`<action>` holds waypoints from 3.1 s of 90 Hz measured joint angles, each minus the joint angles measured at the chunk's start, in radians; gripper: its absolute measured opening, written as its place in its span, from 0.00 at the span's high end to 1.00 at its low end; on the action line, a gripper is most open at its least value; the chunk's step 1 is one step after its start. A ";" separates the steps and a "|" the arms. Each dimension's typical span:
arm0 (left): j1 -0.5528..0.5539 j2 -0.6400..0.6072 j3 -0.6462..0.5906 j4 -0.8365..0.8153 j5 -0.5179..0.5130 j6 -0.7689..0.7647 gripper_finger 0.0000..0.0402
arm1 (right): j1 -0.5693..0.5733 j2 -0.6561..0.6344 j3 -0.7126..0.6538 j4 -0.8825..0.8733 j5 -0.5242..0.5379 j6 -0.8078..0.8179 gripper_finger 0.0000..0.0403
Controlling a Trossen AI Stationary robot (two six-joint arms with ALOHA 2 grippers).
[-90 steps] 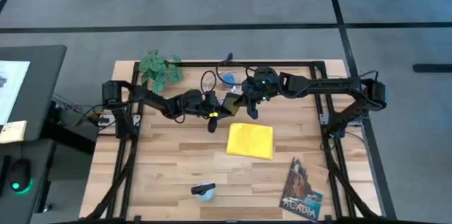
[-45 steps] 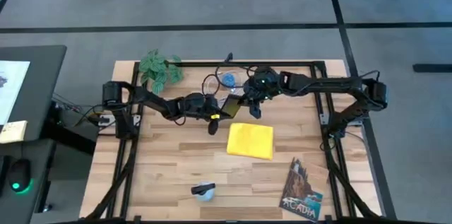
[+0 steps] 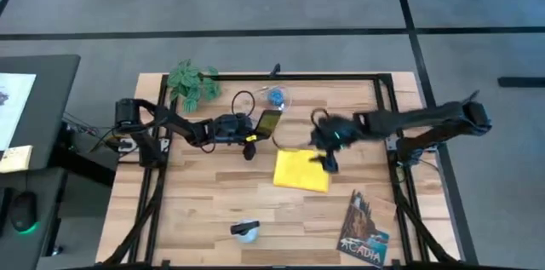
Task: Apply microfiber cloth
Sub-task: Spray the front of the cellphone using the cleaning bottle
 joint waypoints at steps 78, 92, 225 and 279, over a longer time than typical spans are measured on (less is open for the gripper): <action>-0.061 -0.230 -0.127 -0.046 -0.069 -0.011 0.96 | 0.511 0.941 0.641 0.709 0.868 -0.006 0.39; -0.061 -0.230 -0.127 -0.048 -0.054 -0.003 0.97 | 0.505 1.096 0.894 0.677 1.000 -0.089 0.39; -0.139 -0.229 -0.125 0.035 0.018 -0.032 0.97 | 0.551 0.832 0.867 -0.248 0.864 0.308 0.65; -0.139 -0.227 -0.124 0.036 0.011 -0.043 0.97 | 0.277 0.610 0.112 1.028 -0.078 -0.242 0.65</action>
